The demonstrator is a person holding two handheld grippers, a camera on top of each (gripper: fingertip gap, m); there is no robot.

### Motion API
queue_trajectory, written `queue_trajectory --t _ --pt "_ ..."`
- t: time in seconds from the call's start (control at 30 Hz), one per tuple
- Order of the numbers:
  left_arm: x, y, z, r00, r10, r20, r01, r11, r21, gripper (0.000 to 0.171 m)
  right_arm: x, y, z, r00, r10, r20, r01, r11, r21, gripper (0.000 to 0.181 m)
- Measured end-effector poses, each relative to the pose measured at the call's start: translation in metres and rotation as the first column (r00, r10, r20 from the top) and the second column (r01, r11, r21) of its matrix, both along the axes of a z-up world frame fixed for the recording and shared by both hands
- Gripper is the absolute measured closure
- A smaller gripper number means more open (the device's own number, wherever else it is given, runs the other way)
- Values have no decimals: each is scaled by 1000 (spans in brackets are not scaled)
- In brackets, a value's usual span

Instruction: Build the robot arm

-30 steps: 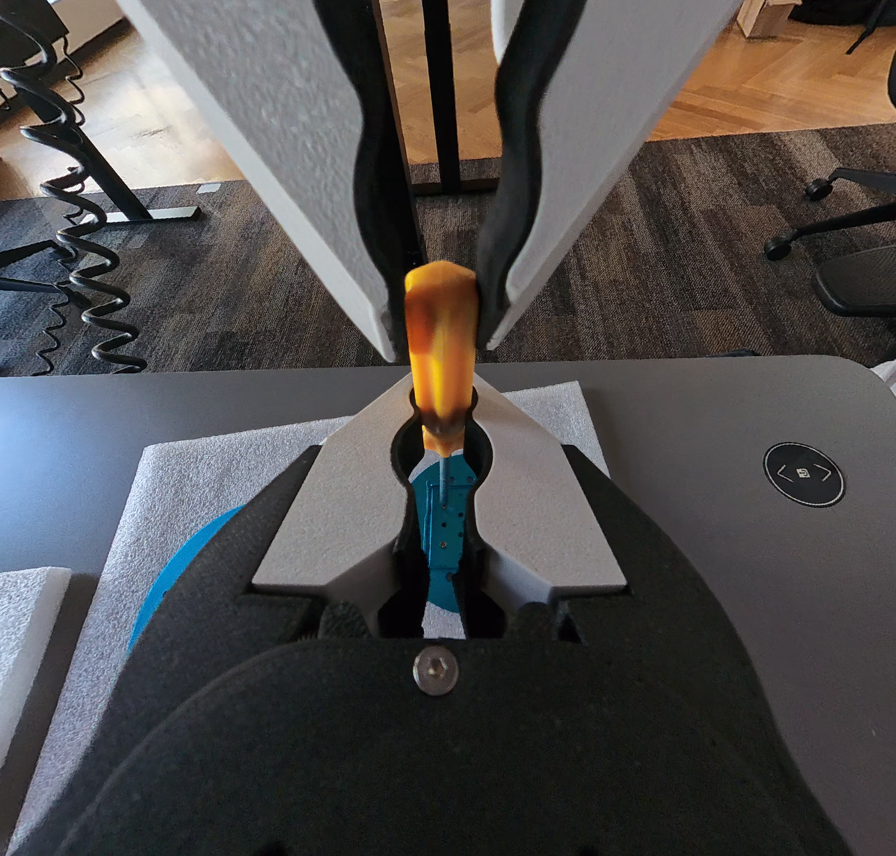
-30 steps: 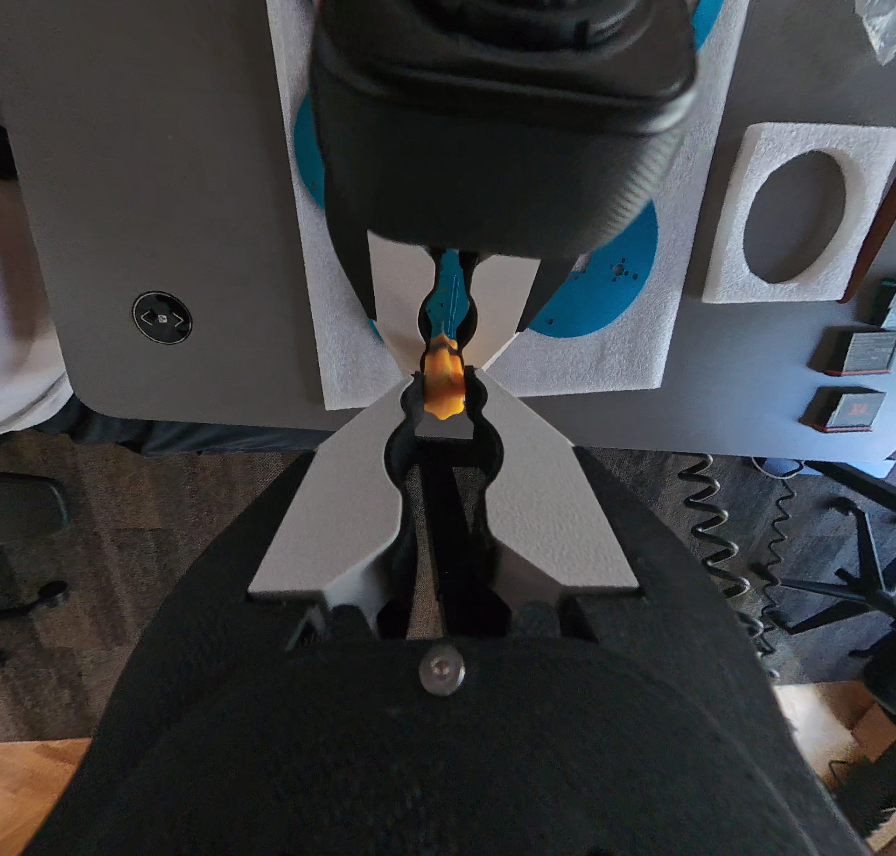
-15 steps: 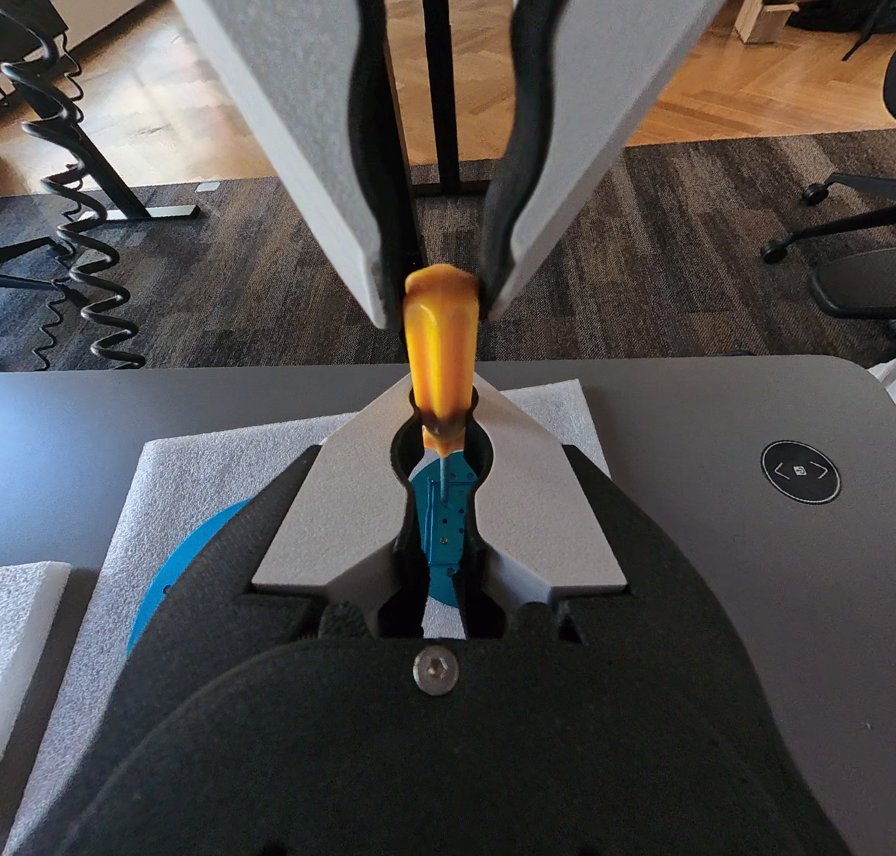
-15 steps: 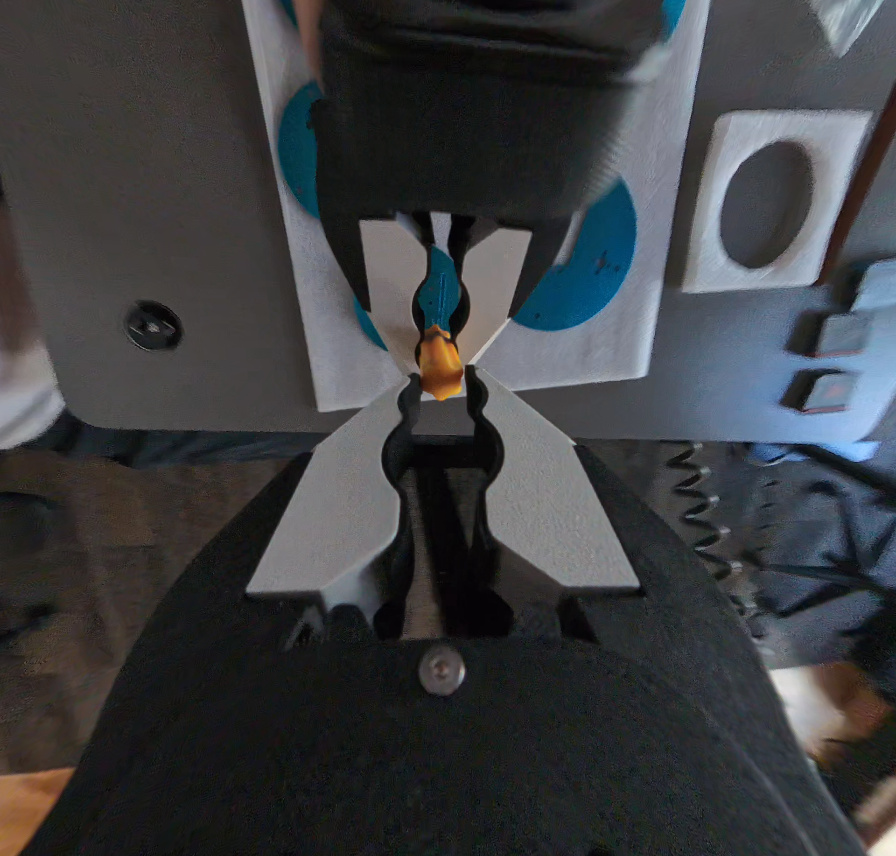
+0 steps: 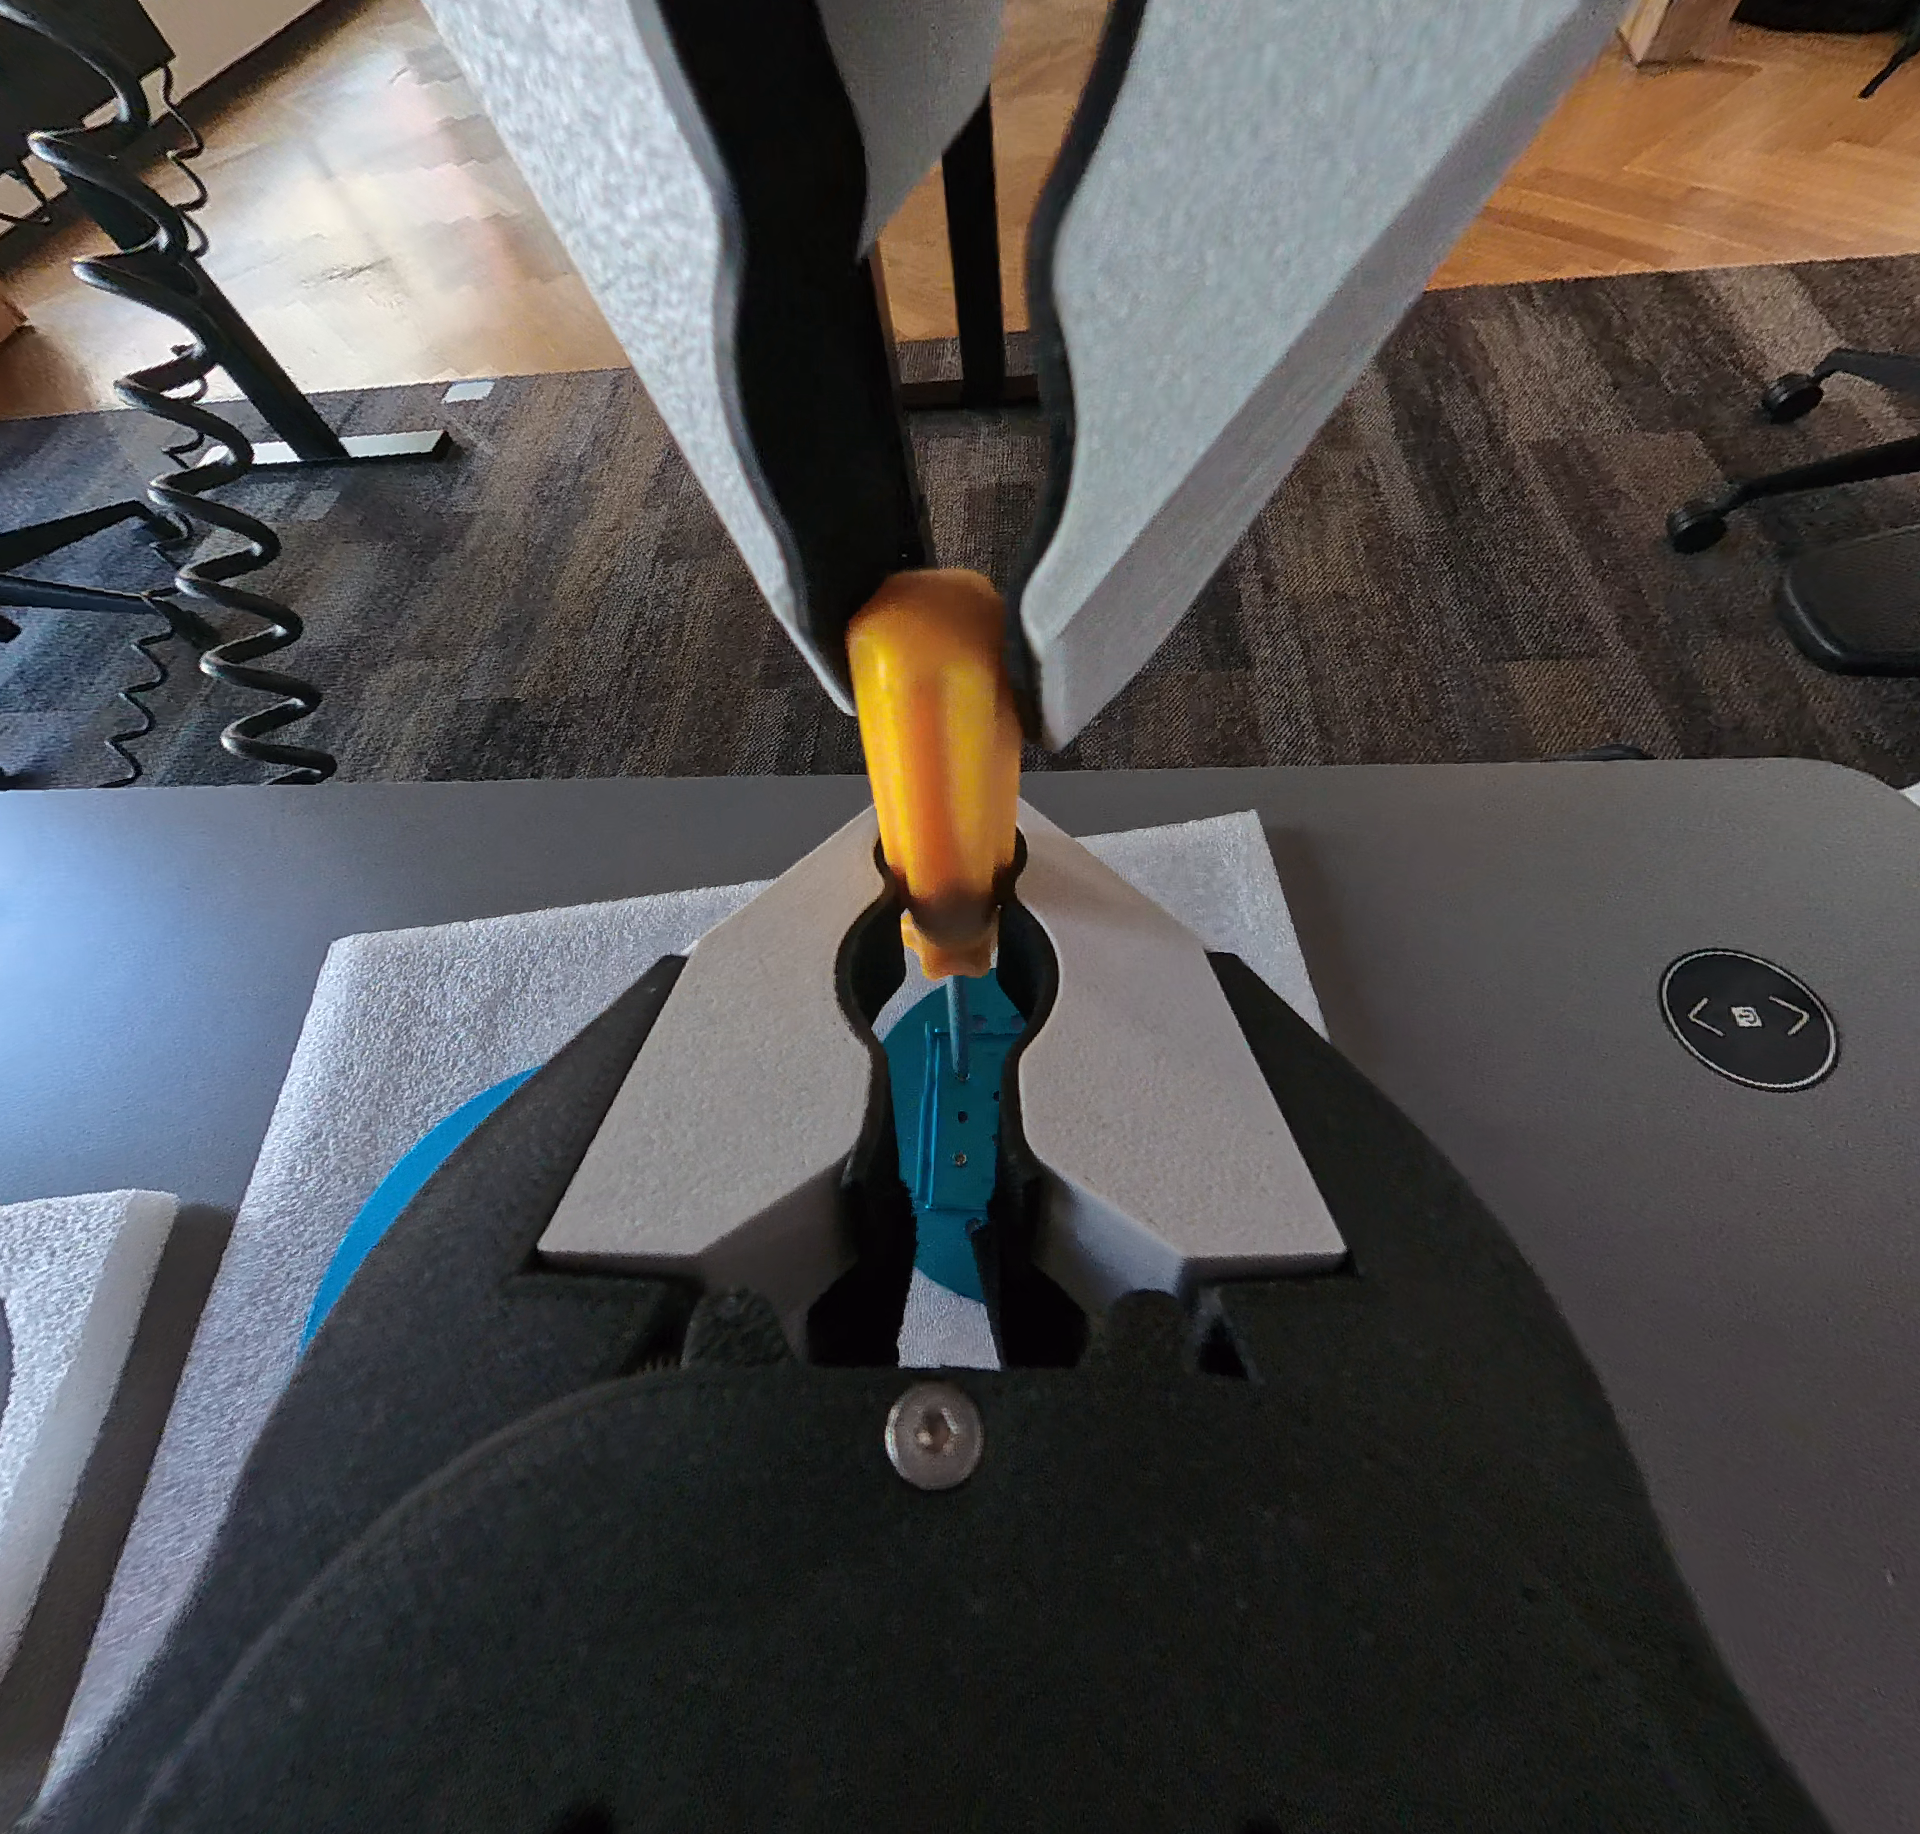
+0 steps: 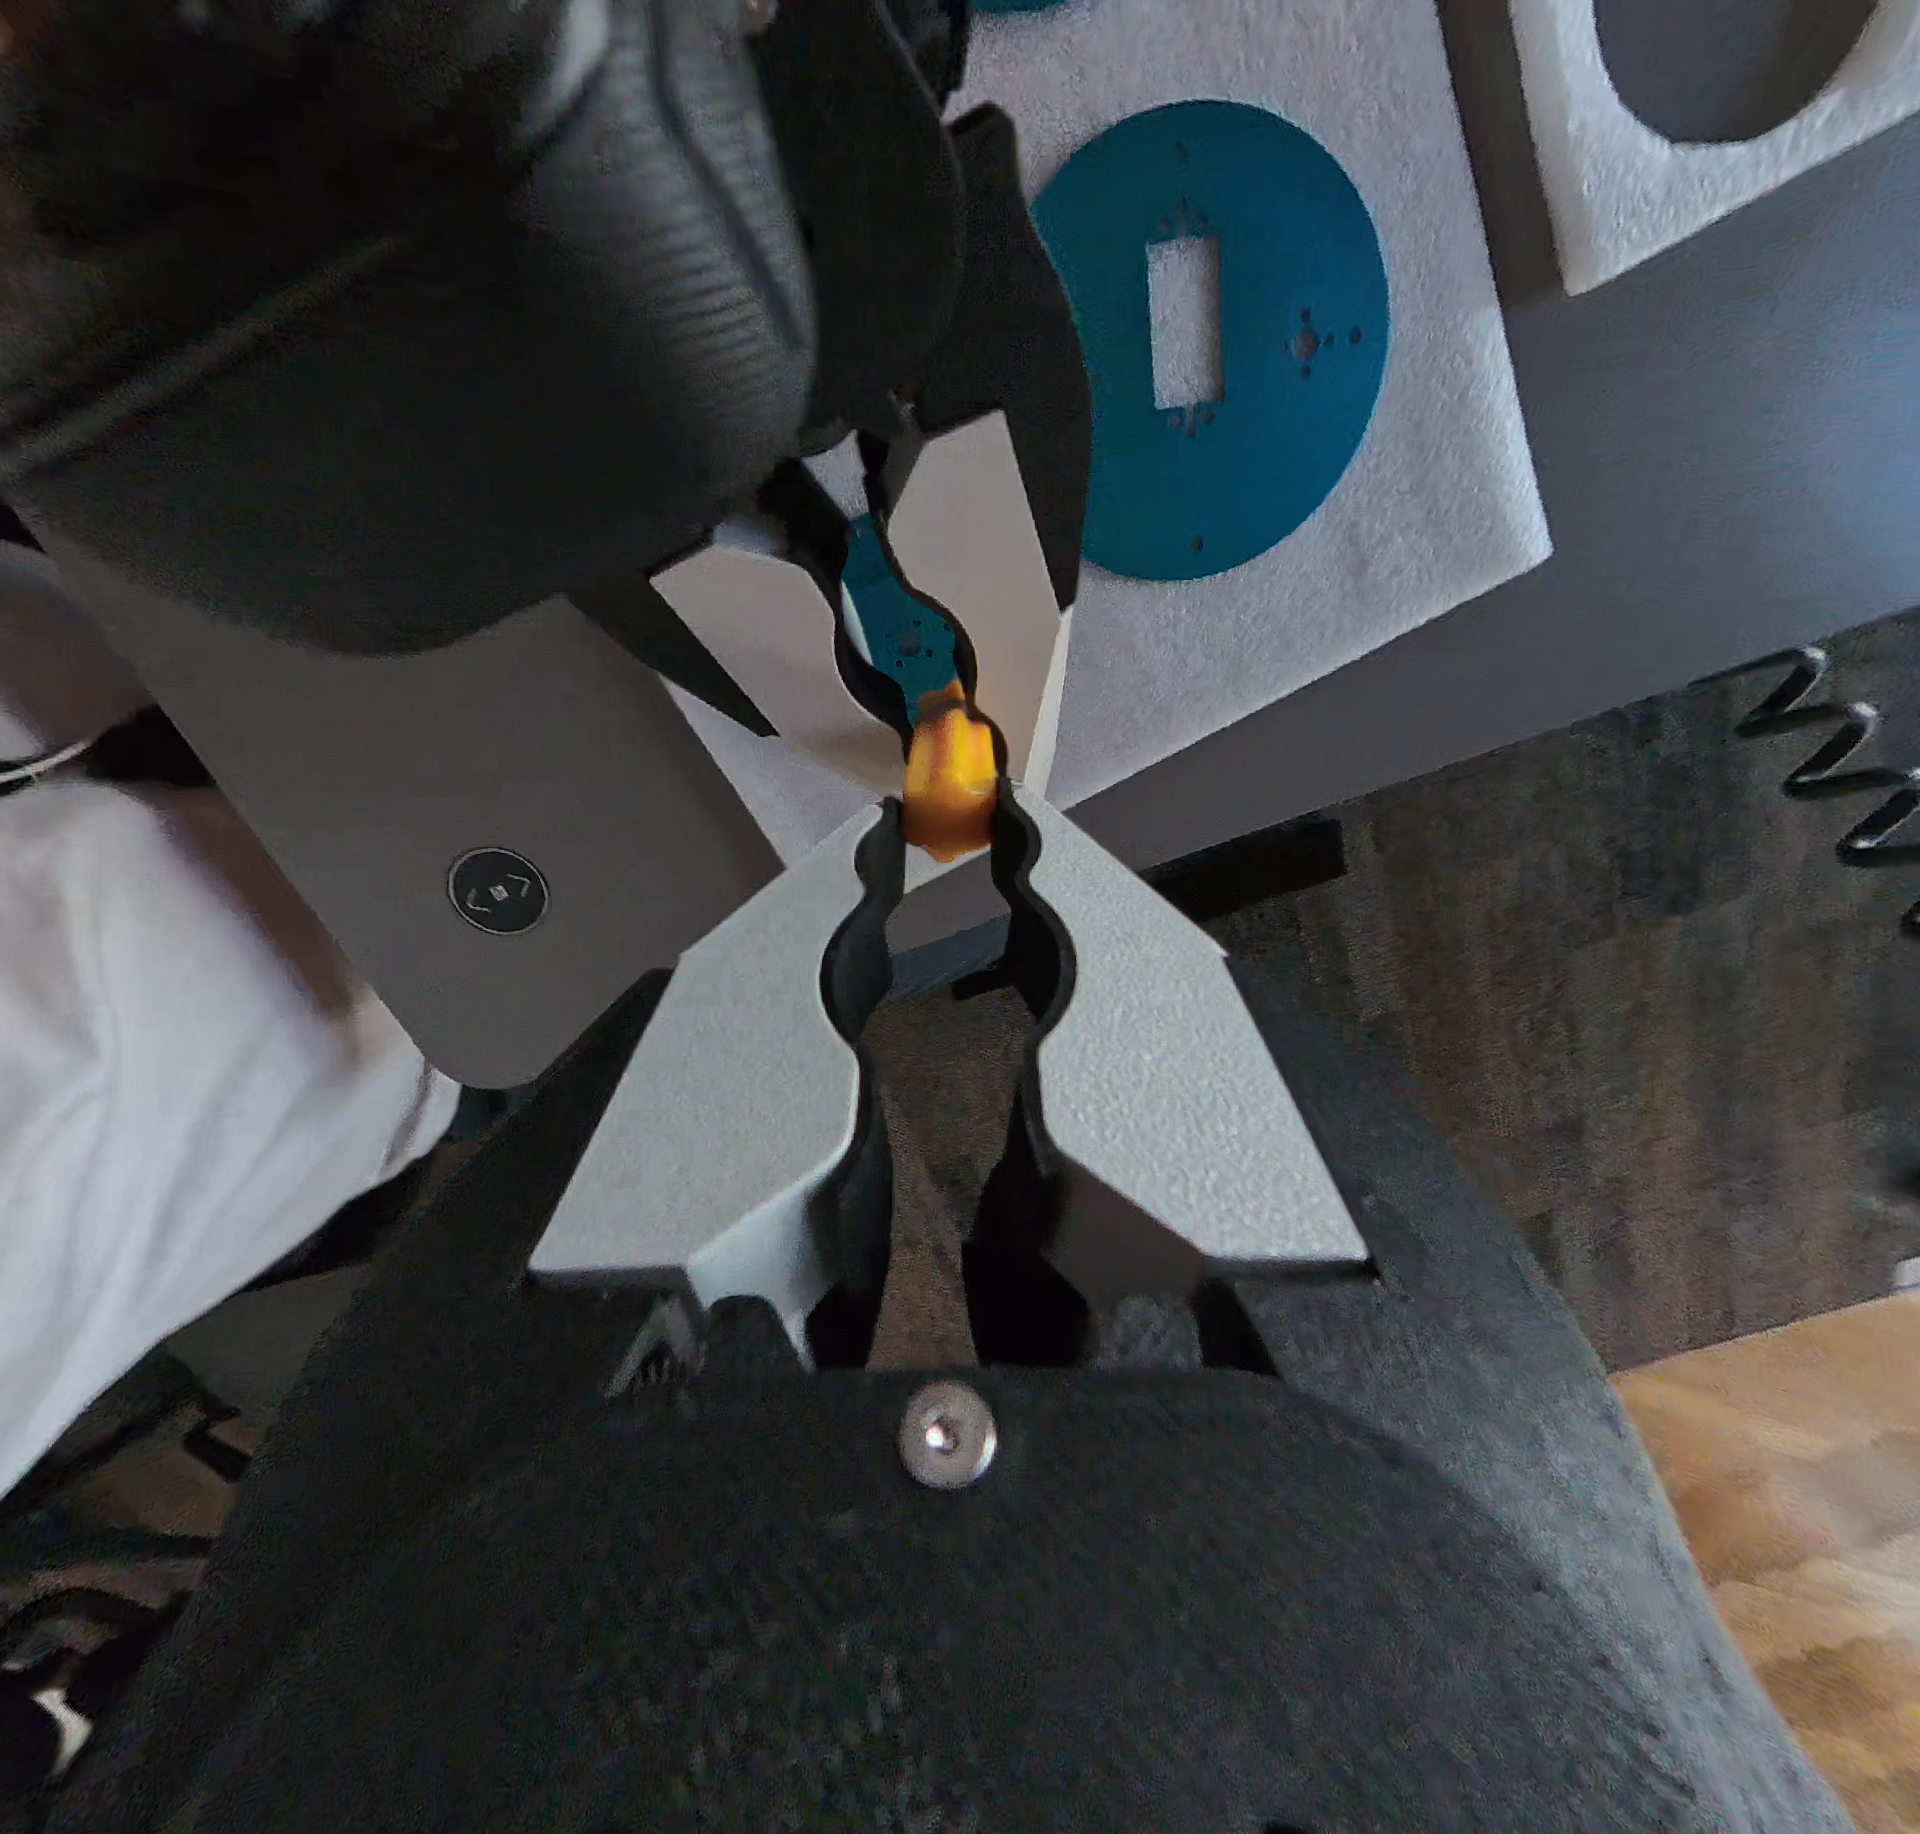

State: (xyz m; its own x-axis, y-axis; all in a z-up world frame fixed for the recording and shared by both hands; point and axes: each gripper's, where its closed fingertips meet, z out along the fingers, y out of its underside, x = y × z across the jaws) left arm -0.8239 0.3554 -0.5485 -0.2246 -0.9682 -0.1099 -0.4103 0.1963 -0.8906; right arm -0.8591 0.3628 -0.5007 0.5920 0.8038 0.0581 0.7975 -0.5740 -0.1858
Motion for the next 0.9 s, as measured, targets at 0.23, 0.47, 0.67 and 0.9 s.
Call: queue_trajectory --t 0.23,0.47,0.67,0.9 --pt "-3 3 0 1000 7 -6 -7 1000 -20 162 -6 3 0 998 56 -27 -57 997 -45 164" --pt "-2 0 -1 1000 -20 -10 19 1000 -15 163 -6 4 3 855 495 155 -509 858 66 163" --pt "-1 -4 -1 999 -43 -4 43 999 -19 162 -5 1 -1 877 463 130 -469 883 24 164" --pt "-20 -7 1 996 -78 -52 75 996 -53 139 -3 0 -2 892 437 118 -439 898 -7 164"
